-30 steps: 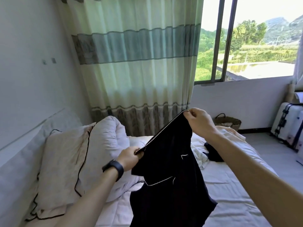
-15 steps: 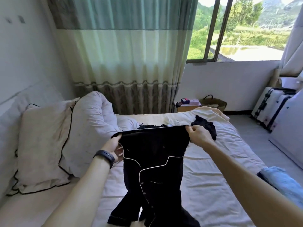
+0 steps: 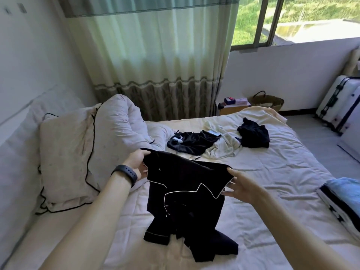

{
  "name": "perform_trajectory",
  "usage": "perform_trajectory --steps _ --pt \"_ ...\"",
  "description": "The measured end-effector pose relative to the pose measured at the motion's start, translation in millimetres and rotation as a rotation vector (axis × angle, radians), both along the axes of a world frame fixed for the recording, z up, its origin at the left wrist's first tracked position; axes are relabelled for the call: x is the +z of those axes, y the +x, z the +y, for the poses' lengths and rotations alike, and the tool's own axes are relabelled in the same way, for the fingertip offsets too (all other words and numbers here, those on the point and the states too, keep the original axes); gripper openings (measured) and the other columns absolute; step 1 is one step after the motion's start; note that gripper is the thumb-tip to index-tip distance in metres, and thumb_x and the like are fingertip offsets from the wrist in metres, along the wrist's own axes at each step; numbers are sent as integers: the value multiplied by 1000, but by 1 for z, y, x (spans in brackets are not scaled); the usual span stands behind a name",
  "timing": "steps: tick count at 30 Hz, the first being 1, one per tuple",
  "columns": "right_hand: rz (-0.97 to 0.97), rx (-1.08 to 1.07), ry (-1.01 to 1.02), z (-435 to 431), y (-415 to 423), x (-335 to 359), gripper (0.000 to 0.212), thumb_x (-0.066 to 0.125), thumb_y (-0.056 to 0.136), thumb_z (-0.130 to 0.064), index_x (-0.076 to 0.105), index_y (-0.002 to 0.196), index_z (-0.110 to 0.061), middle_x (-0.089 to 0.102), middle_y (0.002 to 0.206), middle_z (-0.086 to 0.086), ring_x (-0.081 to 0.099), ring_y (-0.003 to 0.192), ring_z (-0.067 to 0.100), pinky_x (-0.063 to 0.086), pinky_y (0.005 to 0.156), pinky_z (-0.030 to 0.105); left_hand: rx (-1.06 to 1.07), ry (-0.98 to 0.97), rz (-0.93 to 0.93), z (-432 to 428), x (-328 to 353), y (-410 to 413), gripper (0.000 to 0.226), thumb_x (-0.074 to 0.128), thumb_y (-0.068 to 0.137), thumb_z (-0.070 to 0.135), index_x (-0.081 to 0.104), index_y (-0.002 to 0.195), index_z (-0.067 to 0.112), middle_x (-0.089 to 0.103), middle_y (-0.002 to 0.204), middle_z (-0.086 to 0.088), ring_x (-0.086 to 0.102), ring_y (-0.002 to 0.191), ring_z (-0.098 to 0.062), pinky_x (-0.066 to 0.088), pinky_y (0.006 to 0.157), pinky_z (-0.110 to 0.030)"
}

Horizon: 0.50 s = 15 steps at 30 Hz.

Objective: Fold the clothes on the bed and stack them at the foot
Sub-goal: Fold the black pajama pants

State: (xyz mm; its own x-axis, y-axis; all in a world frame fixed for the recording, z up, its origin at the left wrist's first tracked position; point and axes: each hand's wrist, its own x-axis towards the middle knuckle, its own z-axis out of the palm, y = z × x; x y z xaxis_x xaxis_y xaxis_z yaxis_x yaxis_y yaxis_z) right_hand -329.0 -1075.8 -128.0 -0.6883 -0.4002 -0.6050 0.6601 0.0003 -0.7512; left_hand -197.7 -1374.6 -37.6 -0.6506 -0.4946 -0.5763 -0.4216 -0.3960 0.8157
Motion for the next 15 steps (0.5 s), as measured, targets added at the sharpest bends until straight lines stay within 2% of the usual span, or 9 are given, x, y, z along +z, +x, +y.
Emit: perform_trajectory --steps 2,4,7,9,12,13,15 --pt "-56 -78 -71 -7 11 -10 21 54 106 -31 67 100 -16 69 79 3 70 73 19 56 62 39 -5 43 40 1 0 -3 33 43 96 11 42 64 19 33 49 5 31 40 -11 24 44 -22" --pt "-93 -130 -125 -13 20 -18 27 54 105 -36 69 104 -13 77 85 7 75 73 20 56 59 32 24 61 81 2 2 -4 32 40 97 8 44 68 21 36 47 5 35 36 -10 27 39 -19" --pt "-158 -145 -193 -13 32 -31 30 61 101 -35 68 102 -6 75 86 10 75 73 25 60 59 34 125 67 157 -2 -1 -1 31 35 100 4 56 92 25 47 43 4 47 33 -9 36 35 -14" --pt "-138 -47 -160 -9 38 -39 36 65 98 -35 70 111 -1 76 101 16 74 83 28 62 67 35 160 61 166 -8 -8 5 35 35 101 4 58 103 29 50 48 4 50 40 -9 41 40 -17" --pt "-31 3 -42 1 46 -50 50 73 93 -33 66 125 5 70 120 27 68 101 37 57 78 40 140 56 130 -14 -25 18 35 36 101 7 62 103 29 53 65 2 53 57 -15 42 56 -28" --pt "13 -7 -10 4 46 -53 52 75 91 -33 64 125 5 70 118 27 67 100 37 54 78 42 120 50 113 -14 -30 22 34 36 101 8 63 100 28 57 67 2 55 58 -15 42 58 -28" --pt "119 -27 85 12 44 -55 44 79 88 -31 65 119 -2 70 104 21 67 88 29 51 67 37 92 31 91 -14 -38 28 34 36 102 10 65 96 28 62 67 3 59 56 -14 42 61 -29"
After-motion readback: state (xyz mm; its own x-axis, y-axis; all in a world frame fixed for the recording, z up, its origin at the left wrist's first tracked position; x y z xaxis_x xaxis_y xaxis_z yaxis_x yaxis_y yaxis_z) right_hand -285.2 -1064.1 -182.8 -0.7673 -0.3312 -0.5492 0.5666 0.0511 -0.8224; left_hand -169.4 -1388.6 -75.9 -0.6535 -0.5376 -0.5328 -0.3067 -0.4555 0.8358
